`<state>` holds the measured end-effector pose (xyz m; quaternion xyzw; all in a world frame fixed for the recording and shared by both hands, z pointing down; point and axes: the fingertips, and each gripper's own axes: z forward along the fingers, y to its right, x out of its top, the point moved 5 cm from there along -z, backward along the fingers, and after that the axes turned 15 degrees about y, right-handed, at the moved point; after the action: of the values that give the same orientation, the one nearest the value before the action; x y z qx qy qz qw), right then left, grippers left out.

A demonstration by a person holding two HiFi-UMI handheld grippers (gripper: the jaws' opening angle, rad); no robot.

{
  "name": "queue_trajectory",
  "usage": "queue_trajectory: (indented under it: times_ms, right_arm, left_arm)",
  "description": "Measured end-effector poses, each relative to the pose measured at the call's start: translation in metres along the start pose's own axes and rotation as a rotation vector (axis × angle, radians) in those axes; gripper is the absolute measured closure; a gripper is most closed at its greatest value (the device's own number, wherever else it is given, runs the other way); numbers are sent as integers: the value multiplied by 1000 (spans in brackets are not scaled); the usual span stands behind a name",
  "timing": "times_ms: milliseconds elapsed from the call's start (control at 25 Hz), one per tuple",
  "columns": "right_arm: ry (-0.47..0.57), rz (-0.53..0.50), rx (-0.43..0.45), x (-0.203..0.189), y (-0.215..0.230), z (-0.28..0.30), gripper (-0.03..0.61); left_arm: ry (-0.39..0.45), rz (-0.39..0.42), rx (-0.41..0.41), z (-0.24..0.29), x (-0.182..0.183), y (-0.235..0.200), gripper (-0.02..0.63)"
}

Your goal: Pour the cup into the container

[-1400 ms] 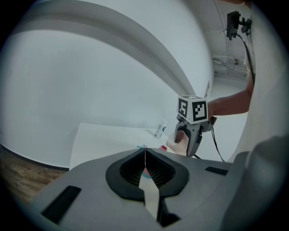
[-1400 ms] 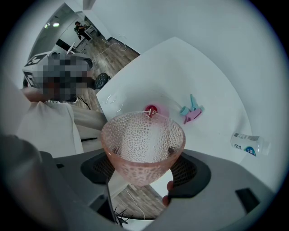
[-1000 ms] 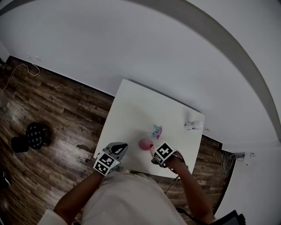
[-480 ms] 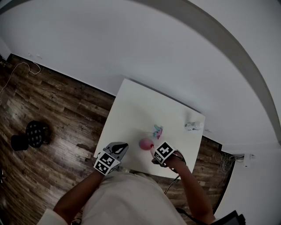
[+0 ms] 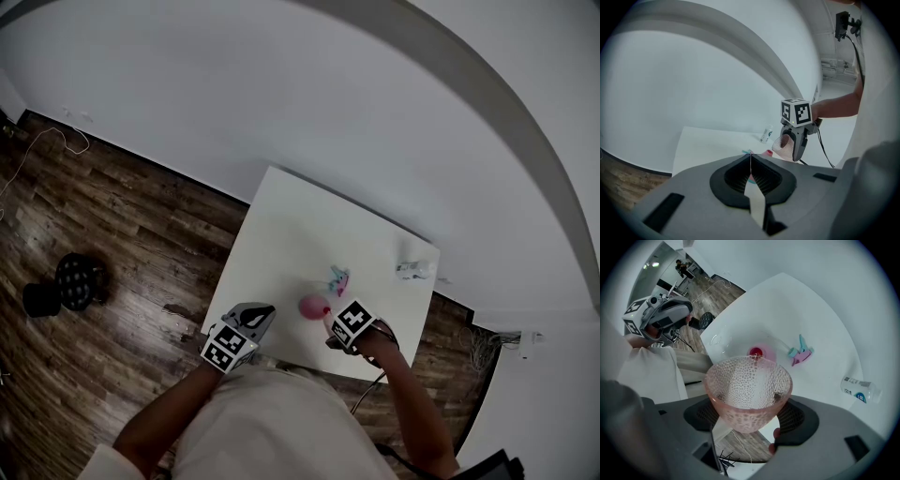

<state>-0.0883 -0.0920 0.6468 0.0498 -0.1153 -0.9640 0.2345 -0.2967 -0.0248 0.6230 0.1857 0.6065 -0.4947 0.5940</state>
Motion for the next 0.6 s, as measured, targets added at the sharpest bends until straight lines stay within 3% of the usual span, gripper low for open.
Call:
queue_trajectory:
  times_ms: [600]
  right_arm:
    - [-38, -1, 18, -5, 2, 1, 212]
  left_arm:
    - [3, -4, 4, -1, -4, 4, 600]
